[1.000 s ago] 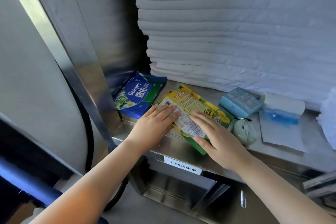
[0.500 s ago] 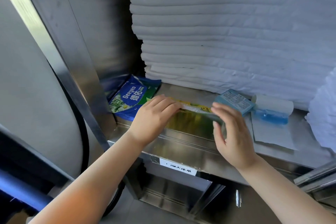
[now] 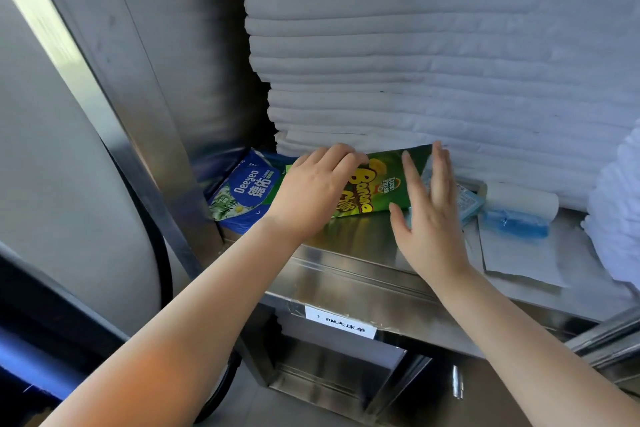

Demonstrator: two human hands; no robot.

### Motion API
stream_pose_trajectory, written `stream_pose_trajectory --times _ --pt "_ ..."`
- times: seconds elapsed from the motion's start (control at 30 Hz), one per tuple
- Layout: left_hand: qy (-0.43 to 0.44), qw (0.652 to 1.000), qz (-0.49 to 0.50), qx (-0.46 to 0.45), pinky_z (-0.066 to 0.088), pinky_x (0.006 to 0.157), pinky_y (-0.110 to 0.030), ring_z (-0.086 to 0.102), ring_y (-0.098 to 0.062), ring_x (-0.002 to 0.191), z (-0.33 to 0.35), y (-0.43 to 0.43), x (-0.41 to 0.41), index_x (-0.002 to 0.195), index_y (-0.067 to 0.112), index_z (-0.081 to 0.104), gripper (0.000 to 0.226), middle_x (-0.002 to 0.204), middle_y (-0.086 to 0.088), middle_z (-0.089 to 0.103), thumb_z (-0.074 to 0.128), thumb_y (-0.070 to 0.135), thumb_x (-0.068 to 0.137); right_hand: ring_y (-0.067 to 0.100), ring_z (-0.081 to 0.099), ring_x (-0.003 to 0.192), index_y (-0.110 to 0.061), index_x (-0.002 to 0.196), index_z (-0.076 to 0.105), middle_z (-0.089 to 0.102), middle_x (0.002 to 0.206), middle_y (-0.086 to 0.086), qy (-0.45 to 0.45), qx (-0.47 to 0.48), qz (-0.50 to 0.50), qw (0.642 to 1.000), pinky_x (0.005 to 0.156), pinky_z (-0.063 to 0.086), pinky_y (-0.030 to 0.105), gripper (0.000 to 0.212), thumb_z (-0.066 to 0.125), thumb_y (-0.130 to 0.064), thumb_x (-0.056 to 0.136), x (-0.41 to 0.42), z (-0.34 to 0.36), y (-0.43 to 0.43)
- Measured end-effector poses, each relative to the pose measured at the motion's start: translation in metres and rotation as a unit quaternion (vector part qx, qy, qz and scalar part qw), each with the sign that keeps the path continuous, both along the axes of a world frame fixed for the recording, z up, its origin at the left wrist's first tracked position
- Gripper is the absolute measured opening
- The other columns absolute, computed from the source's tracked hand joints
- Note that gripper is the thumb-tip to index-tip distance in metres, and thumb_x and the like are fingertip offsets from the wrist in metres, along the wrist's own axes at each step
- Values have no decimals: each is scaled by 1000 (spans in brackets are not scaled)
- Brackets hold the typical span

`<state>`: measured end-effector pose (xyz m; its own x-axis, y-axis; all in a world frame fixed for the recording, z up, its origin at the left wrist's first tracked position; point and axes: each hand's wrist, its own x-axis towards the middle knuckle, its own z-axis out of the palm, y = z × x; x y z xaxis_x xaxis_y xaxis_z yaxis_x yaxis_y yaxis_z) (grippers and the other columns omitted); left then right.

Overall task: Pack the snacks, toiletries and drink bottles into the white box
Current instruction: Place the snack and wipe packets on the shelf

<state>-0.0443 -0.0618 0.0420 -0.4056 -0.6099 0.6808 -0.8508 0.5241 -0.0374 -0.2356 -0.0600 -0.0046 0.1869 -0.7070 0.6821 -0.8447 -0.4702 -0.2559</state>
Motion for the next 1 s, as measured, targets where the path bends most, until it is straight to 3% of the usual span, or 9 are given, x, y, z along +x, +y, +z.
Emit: stream_pose_trajectory --times 0.1,0.23,0.37,0.47,0.57,0.8,0.9,1.0 --pt "-31 999 32 3 46 82 -42 59 -30 101 -3 -4 3 127 11 55 41 123 -9 59 60 12 86 35 17 144 -12 147 30 17 156 17 22 55 21 998 111 31 48 68 62 -20 88 5 -4 -2" --pt "-108 991 81 26 33 102 -43 46 -28 123 -6 -13 9 143 18 37 60 146 -6 40 57 31 88 30 19 144 -22 150 16 10 158 11 51 107 51 992 107 34 40 72 56 -32 92 14 -14 -1" --pt "-151 981 116 28 37 98 -42 47 -28 121 -6 -19 15 146 20 31 69 145 -7 40 61 34 86 28 19 144 -28 151 8 -6 160 5 55 165 44 984 104 42 40 74 51 -42 92 26 -21 -1" --pt "-93 990 103 21 45 81 -42 57 -31 101 -1 -20 17 137 19 46 62 121 -11 57 71 23 81 28 33 138 -30 150 5 -15 159 0 37 187 55 980 96 47 35 75 51 -43 92 32 -26 -1" --pt "-32 995 92 28 45 74 -41 58 -33 91 3 -18 22 131 17 54 54 106 -13 59 68 5 81 27 43 132 -34 150 -1 -17 158 -2 31 186 75 979 89 51 33 77 50 -43 93 38 -29 1" --pt "58 986 142 65 42 80 -45 55 -34 100 15 -8 42 134 13 51 49 110 -16 57 53 -3 88 29 31 139 -32 151 2 -14 159 2 56 165 120 977 88 52 35 75 50 -41 93 59 -25 0" --pt "119 979 156 60 42 81 -43 54 -31 99 22 -4 52 134 13 51 42 109 -14 57 49 2 93 29 15 145 -33 151 2 -10 160 4 62 153 151 975 96 47 39 76 50 -43 93 71 -22 -1" --pt "104 971 204 69 40 82 -42 52 -32 103 17 1 59 137 13 47 45 115 -15 54 47 2 93 30 12 145 -30 151 7 -2 160 6 88 157 177 968 104 39 43 73 50 -44 93 84 -23 -3"
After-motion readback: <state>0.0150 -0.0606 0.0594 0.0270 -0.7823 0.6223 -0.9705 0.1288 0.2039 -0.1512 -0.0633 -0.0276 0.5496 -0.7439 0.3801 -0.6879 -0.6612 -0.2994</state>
